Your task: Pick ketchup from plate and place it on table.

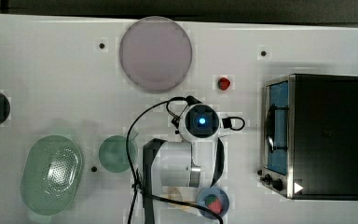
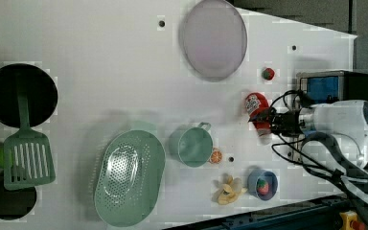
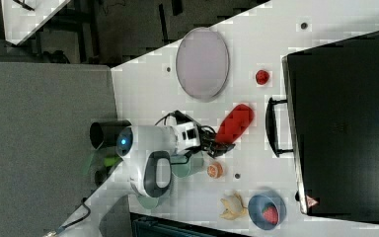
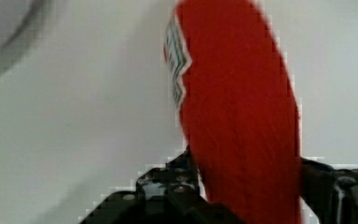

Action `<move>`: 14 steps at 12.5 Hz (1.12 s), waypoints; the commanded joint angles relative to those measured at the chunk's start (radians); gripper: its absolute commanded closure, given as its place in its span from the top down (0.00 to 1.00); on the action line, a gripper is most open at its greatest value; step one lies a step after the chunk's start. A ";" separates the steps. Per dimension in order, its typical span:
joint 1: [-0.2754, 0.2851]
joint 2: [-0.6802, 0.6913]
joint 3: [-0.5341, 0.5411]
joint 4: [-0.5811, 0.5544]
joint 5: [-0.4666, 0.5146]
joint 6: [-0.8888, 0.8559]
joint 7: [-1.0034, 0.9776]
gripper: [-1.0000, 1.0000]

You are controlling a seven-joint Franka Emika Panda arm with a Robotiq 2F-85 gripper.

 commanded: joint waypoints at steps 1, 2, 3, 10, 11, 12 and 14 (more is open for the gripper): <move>0.002 -0.013 0.005 0.004 0.006 0.067 0.050 0.85; 0.003 -0.015 0.005 0.002 0.006 0.076 0.050 0.96; 0.002 -0.023 0.005 0.005 0.006 0.074 0.050 1.00; 0.002 -0.226 0.005 0.179 0.008 -0.216 0.070 1.00; 0.003 -0.248 0.005 0.236 0.018 -0.287 0.108 1.00; 0.003 -0.264 0.005 0.297 0.021 -0.358 0.150 1.00; 0.004 -0.280 0.006 0.430 0.020 -0.505 0.162 1.00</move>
